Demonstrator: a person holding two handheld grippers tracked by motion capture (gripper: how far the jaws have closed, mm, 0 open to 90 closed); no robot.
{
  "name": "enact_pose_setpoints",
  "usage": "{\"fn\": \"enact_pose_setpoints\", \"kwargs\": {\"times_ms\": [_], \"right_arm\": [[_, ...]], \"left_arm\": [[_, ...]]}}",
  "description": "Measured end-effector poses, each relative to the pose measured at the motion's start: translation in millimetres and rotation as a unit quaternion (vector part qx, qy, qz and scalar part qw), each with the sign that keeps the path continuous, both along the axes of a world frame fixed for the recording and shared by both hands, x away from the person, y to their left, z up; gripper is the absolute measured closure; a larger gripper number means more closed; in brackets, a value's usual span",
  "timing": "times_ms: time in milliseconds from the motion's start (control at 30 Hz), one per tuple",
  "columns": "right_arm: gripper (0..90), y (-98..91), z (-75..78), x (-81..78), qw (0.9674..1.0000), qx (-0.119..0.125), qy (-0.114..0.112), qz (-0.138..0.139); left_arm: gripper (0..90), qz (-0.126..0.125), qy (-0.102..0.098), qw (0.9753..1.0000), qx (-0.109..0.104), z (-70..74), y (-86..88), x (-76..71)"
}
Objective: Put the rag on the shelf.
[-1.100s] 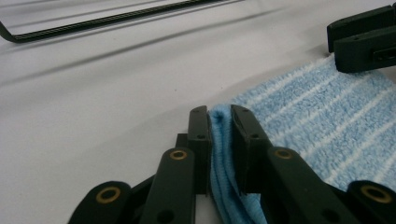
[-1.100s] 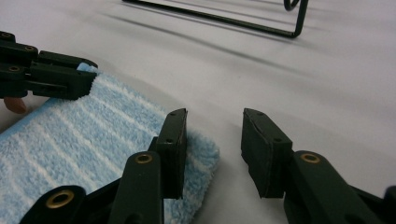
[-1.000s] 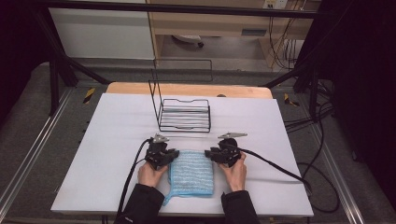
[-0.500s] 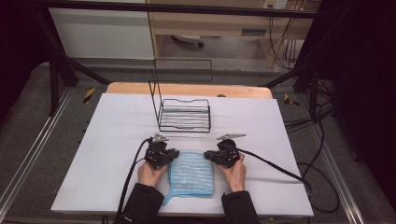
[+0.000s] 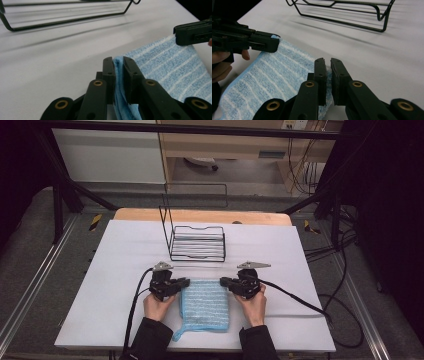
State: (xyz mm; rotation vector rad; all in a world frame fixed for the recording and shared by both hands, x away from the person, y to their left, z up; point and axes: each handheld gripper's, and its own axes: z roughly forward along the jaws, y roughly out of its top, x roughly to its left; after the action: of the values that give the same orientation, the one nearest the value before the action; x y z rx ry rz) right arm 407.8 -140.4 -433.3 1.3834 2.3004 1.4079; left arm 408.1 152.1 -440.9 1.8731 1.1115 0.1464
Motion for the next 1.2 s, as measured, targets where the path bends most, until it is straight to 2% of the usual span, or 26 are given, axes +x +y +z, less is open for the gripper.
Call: {"fn": "enact_pose_setpoints", "kwargs": {"times_ms": [67, 267, 333, 367, 500, 533, 600, 633, 667, 767, 900, 933, 1133, 1200], "right_arm": [[84.3, -0.7, 3.1, -2.0, 1.0, 0.007, -0.006, 0.0], [84.5, -1.5, 12.8, -8.2, 0.9994, 0.015, -0.03, -0.001], [84.5, -2.2, 19.9, -12.1, 0.9985, 0.021, -0.051, -0.003], [84.5, -2.8, 21.4, -13.1, 0.9982, 0.025, -0.055, -0.003], [84.7, -5.7, 28.4, -18.8, 0.9961, 0.042, -0.077, -0.005], [84.8, -6.2, 30.0, -20.2, 0.9957, 0.046, -0.08, -0.007], [84.8, -7.1, 33.0, -22.8, 0.9946, 0.049, -0.091, -0.007], [84.8, -7.1, 33.0, -22.8, 0.9946, 0.049, -0.091, -0.007], [85.0, -7.1, 37.2, -25.2, 0.9933, 0.048, -0.105, -0.007], [85.0, -7.2, 42.8, -27.9, 0.9916, 0.052, -0.118, -0.007], [85.1, -7.6, 49.2, -31.0, 0.9897, 0.055, -0.132, -0.008], [85.1, -8.1, 53.8, -32.8, 0.9882, 0.058, -0.141, -0.009], [85.1, -8.2, 62.9, -36.4, 0.9848, 0.058, -0.164, -0.011], [85.0, -8.9, 68.8, -38.2, 0.9821, 0.064, -0.177, -0.016]], "left_arm": [[80.6, -0.001, -0.003, 1.0, -0.005, 2.3, 1.0, -1.7], [80.6, -0.003, -0.034, 0.9991, -0.025, 18.9, 5.5, -11.9], [80.6, -0.004, -0.049, 0.9983, -0.032, 26.8, 6.4, -16.9], [80.6, -0.004, -0.049, 0.9983, -0.032, 26.8, 6.4, -16.9], [80.7, -0.001, -0.077, 0.9963, -0.037, 40.5, 5.6, -25.9], [80.7, -0.001, -0.077, 0.9963, -0.037, 40.5, 5.6, -25.9], [80.6, -0.001, -0.09, 0.9951, -0.042, 47.8, 5.0, -30.6], [80.7, -0.001, -0.09, 0.9951, -0.042, 47.8, 5.0, -30.6], [80.7, 0.001, -0.094, 0.9947, -0.042, 50.6, 4.8, -32.0], [80.7, 0.003, -0.102, 0.994, -0.039, 56.1, 5.0, -33.7], [80.7, 0.003, -0.112, 0.9927, -0.045, 63.8, 5.2, -35.8], [80.7, 0.002, -0.116, 0.9921, -0.046, 66.4, 5.2, -36.4], [80.7, 0.005, -0.132, 0.9898, -0.053, 75.9, 4.5, -37.3], [80.7, 0.005, -0.14, 0.9886, -0.055, 79.6, 3.9, -38.0]]}}
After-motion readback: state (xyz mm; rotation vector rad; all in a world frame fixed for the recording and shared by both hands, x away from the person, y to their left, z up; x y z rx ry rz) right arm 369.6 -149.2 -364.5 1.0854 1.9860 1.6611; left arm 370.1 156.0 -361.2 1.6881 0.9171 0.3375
